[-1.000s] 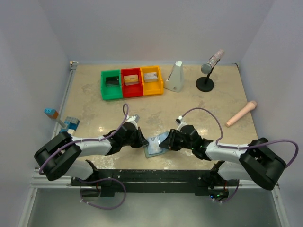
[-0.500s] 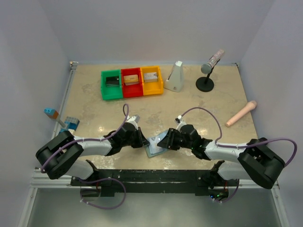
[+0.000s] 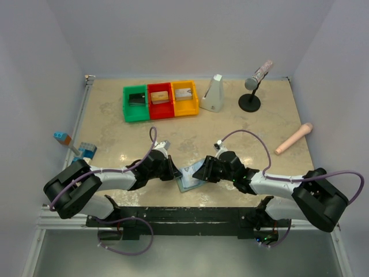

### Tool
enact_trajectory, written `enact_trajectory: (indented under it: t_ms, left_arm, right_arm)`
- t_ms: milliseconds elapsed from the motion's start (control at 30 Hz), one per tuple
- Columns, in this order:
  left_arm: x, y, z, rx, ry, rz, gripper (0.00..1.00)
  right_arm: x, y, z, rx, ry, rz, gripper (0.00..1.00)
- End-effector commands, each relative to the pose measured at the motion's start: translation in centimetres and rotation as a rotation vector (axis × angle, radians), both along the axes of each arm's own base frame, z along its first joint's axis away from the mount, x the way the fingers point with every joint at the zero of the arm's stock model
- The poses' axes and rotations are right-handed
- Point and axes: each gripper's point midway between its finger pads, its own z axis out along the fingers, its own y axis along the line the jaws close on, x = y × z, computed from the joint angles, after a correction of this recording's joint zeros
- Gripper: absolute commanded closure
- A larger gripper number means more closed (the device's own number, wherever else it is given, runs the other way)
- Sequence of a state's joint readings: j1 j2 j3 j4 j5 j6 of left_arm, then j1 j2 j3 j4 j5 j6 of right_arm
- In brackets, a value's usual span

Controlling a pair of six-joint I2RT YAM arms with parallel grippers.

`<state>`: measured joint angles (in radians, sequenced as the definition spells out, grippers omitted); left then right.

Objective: Take the credit cards out of the card holder
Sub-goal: Remove the credit card from the card holder.

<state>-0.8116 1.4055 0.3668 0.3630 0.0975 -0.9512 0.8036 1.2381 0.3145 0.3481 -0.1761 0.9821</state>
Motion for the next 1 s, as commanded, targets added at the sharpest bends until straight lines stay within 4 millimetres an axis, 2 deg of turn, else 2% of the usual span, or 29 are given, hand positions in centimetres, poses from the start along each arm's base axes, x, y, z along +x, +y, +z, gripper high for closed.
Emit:
enact_trajectory:
  t_ms: [0,233,667,967]
  left_arm:
    - [-3.2,4.1,-5.2,0.198,0.139,0.002,1.00]
    - [-3.1,4.1,-5.2,0.195,0.138,0.004,1.00]
    - [-3.2,4.1,-5.4,0.198,0.144,0.004,1.00]
    - [-3.2,4.0,-5.5,0.196,0.142,0.001,1.00]
  right_arm:
    - [1.1,0.3,0.7,-0.010,-0.033,-0.011,0.57]
    - [1.1,0.7,0.7,-0.007,-0.030,0.006,0.57]
    - [0.9,1.8,2.6,0.112,-0.083,0.041,0.64]
    - [0.3,3.1,3.0,0.162,-0.065,0.101,0.61]
